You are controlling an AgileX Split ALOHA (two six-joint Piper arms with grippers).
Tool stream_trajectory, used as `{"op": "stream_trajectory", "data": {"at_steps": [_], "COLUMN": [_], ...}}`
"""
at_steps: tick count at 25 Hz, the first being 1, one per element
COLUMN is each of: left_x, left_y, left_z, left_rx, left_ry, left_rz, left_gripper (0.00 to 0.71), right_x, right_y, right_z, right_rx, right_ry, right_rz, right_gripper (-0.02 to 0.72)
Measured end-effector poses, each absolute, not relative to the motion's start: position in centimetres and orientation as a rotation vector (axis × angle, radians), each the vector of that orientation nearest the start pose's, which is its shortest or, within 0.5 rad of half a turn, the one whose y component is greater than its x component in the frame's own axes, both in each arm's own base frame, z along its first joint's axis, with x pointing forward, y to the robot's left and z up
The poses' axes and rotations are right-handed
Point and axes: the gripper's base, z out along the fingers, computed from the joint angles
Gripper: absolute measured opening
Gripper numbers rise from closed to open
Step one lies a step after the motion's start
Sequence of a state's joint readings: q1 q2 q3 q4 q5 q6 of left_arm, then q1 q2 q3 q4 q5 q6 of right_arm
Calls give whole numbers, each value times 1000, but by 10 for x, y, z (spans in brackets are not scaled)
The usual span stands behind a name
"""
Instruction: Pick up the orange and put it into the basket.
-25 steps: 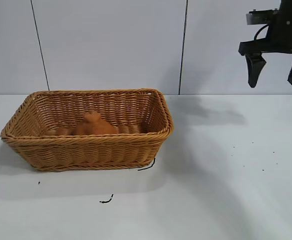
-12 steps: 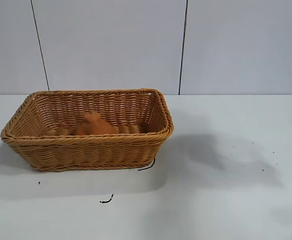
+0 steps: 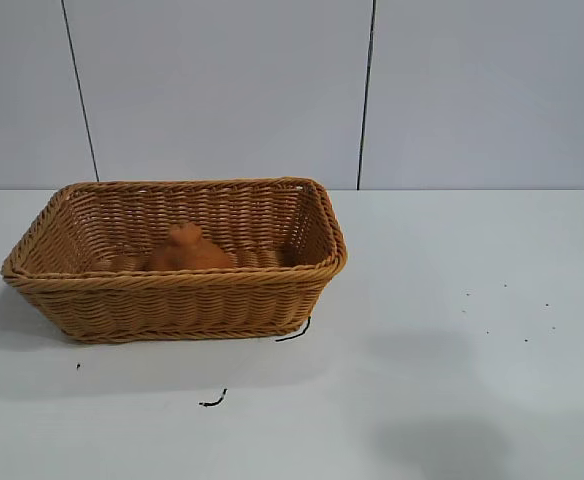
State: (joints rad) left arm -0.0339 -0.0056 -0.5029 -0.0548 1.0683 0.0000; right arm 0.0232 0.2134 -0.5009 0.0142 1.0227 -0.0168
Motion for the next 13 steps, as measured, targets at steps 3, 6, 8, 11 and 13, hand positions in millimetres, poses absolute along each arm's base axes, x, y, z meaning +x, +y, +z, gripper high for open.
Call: {"op": "stream_trajectory", "data": {"at_steps": [3, 6, 8, 11, 13], "left_x": [-7, -7, -7, -7, -7], "left_y": [-4, -4, -4, -4, -4], "left_z": [278, 278, 278, 278, 278], "left_rx": [38, 38, 38, 38, 38], "left_ry": [2043, 2043, 2043, 2043, 2043], "left_rz": [-87, -87, -87, -87, -87], "left_gripper": [639, 639, 639, 639, 639], "right_x": [11, -1, -4, -4, -4], "right_y": [1, 1, 0, 0, 0], "right_z": [280, 280, 280, 280, 280], "right_rx": [-42, -41, -37, -37, -37], "right_ry": [2097, 2023, 2004, 2005, 2005], "right_rz": [15, 13, 13, 14, 14], "right_gripper": [611, 611, 611, 611, 611]}}
